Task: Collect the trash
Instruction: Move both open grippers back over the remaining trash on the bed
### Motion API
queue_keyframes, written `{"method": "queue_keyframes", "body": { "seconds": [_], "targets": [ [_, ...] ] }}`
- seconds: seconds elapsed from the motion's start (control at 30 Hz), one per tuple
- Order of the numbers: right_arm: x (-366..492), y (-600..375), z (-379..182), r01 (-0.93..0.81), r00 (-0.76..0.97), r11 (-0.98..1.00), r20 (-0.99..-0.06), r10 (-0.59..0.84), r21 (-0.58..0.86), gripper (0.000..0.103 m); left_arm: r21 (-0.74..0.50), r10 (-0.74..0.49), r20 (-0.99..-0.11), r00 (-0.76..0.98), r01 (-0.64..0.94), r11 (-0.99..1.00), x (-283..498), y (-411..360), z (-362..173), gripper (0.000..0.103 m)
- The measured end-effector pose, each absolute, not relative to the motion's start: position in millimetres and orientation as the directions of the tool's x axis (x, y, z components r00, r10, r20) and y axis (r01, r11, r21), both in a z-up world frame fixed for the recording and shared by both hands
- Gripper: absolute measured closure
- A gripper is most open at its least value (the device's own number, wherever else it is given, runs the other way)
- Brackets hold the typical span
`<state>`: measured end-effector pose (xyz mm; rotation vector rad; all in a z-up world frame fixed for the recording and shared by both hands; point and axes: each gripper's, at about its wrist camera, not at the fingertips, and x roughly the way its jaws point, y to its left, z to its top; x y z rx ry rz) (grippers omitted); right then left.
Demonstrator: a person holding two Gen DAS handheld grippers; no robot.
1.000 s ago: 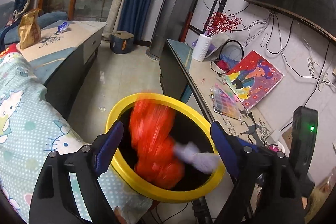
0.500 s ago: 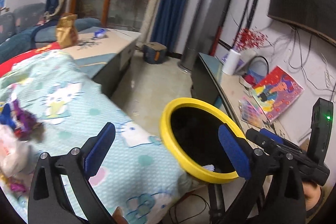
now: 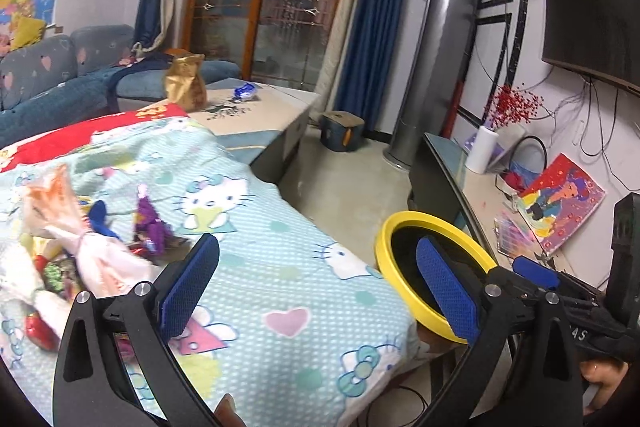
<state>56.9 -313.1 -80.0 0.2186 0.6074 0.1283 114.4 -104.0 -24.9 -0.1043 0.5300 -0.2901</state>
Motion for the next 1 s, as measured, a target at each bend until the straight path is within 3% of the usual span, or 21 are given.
{"method": "queue_keyframes", "body": {
  "seconds": [1.0],
  "targets": [
    [60, -168, -53, -0.421, 0.707, 0.891, -0.553, 0.441, 0.172, 0.026, -0.206, -0.053, -0.443, 0.895, -0.044, 0.978, 83, 29, -13, 0.007]
  ]
}}
